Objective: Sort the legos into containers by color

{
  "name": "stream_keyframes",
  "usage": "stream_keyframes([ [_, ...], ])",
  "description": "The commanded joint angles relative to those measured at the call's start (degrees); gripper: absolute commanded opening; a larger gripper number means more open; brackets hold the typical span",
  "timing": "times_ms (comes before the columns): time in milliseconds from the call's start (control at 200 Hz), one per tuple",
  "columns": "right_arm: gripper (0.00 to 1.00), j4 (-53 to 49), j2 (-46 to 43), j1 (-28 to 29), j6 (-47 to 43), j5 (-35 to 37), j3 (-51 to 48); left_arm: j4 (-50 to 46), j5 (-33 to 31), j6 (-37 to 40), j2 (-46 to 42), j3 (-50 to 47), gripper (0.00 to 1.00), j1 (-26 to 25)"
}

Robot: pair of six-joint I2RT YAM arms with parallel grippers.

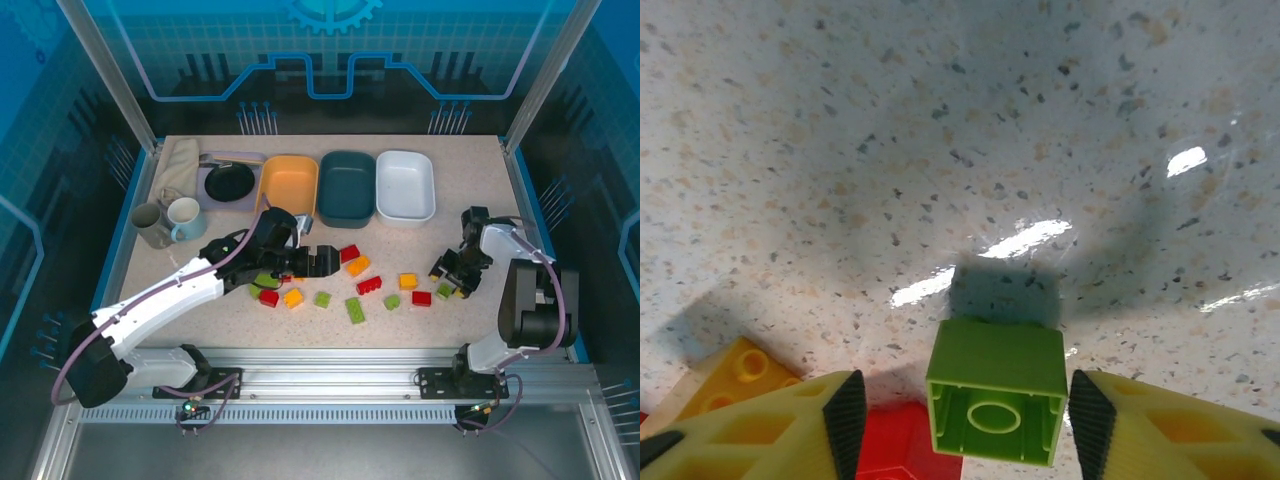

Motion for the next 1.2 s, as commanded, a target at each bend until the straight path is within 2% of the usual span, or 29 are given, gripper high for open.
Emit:
stream_keyframes([
  [0, 0.54, -1.3, 1.7, -1.0, -0.7, 0.8, -1.4, 1.5, 1.3, -1.1, 0.8, 0.6, 0.99, -0.7],
  [215, 0.53, -1.7, 3.4, -0.3, -0.8, 2.0, -0.8, 1.5, 1.1, -1.2, 1.3, 0.9, 0.99, -1.3],
  [320, 0.48, -0.9, 3.9, 0.1, -0.4, 2.1, -0.9, 1.5, 1.2, -1.2, 1.4, 1.0, 0.99, -1.3],
  [490, 0.33, 0.3, 3.5, 1.2, 0.3, 2.9, -1.0, 1.6, 1.0, -1.2, 1.3, 1.0, 0.99, -1.3],
  [570, 0.31, -0.7, 1.3, 3.3, 0.6, 5.0, -0.6, 1.2, 0.8, -1.2, 1.2, 1.6, 0.99, -1.3],
  [720, 0.31, -4.7, -3.7, 12.5, 1.4, 10.1, 9.5, -2.1, -0.5, -1.4, 2.4, 6.4, 0.99, -0.1],
  [865, 0.31, -5.2, -1.1, 19.1, 1.8, 11.7, 20.7, -2.9, 0.9, -1.4, 5.0, 12.8, 0.99, 3.7],
  [1195, 0.3, -6.7, 21.6, 18.6, -0.8, 9.7, 46.8, -7.1, 4.0, 0.8, 15.6, 29.8, 0.99, 14.0],
])
